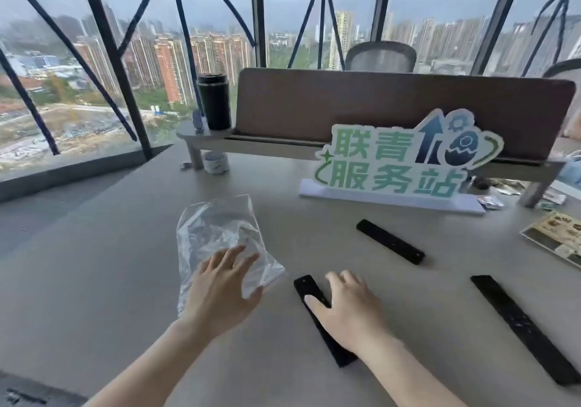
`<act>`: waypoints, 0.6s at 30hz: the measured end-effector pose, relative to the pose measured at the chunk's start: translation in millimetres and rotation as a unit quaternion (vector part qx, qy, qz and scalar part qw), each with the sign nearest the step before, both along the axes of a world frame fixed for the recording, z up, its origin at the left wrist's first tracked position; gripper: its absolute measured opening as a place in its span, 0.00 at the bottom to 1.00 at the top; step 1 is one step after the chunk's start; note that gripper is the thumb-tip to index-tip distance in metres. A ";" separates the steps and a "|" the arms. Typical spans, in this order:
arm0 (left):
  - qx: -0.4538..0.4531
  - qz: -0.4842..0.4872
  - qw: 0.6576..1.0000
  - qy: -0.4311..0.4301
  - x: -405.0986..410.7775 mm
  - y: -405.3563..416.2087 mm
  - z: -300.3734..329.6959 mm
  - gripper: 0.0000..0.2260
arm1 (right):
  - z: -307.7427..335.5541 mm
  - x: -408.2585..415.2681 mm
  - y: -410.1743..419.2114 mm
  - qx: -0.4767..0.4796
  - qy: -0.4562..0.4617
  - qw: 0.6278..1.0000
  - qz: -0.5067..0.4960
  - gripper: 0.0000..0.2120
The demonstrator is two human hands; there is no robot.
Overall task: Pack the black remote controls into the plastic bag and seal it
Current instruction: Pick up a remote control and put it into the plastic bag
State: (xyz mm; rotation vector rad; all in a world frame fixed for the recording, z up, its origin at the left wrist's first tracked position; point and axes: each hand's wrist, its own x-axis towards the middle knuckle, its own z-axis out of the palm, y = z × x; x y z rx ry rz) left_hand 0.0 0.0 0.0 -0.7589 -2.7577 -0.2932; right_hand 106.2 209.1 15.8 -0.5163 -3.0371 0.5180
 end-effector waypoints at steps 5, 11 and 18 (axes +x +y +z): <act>-0.007 0.030 0.998 0.048 5.0 -26.7 -18.9 0.05 | -9.8 31.0 -13.6 0.002 -0.033 0.998 -0.052 0.22; 0.003 -0.018 1.000 0.001 27.4 -19.8 -0.4 0.05 | 7.1 67.4 -17.7 -0.229 0.003 0.969 -0.094 0.18; 0.075 -0.097 0.992 -0.006 55.4 22.0 30.5 0.07 | 47.8 67.9 -21.3 -0.425 -0.062 0.902 -0.054 0.05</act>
